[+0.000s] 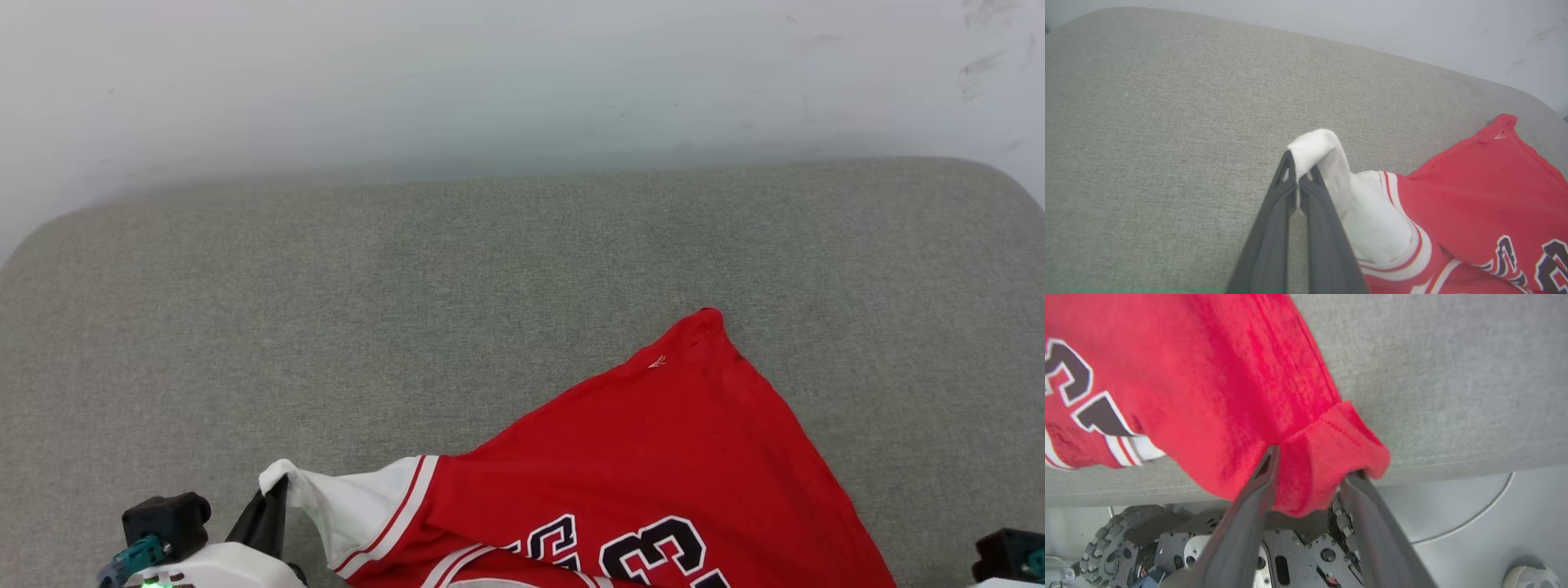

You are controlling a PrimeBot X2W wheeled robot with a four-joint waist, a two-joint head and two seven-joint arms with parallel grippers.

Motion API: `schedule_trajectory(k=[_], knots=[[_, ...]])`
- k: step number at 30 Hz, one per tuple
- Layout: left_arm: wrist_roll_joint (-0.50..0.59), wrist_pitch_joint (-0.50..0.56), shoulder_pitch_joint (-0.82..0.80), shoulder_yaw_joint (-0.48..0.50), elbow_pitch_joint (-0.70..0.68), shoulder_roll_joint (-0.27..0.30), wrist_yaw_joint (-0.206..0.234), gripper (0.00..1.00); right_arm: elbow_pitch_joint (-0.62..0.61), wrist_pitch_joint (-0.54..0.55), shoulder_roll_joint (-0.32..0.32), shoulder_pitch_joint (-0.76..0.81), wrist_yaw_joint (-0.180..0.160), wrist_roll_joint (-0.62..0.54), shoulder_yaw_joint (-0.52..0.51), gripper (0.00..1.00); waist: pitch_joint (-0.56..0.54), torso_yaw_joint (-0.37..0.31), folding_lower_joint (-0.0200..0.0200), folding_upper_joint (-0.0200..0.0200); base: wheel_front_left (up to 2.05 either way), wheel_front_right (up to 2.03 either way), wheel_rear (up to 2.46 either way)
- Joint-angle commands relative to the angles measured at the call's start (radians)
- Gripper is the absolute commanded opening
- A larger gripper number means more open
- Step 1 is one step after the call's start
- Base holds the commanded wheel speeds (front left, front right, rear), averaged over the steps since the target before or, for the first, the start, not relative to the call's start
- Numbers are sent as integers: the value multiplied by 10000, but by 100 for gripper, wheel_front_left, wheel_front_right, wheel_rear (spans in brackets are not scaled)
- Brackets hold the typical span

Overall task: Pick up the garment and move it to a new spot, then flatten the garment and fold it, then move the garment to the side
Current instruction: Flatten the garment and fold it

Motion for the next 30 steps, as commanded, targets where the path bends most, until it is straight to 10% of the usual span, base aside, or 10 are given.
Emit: schedule_trajectory(k=[1,7,15,30], knots=[[70,42,-172,-30,-8,20,-40,0,-128,-845,129,-80,-7,14,-214,100,64,45,1,-1,0,0,0],[173,-109,-427,-103,-7,-35,-94,0,36,-4478,372,-905,-7,-149,-774,100,334,207,1,-1,0,0,0],[318,-234,-873,-119,-297,-56,-106,0,1315,-6641,302,-2654,-7,-39,-536,100,1020,508,1,-1,0,0,0],[610,-595,-2105,-461,-527,-399,-533,0,3613,-1134,-1684,-7365,-7,604,1312,100,2469,1585,1,-1,0,0,0]])
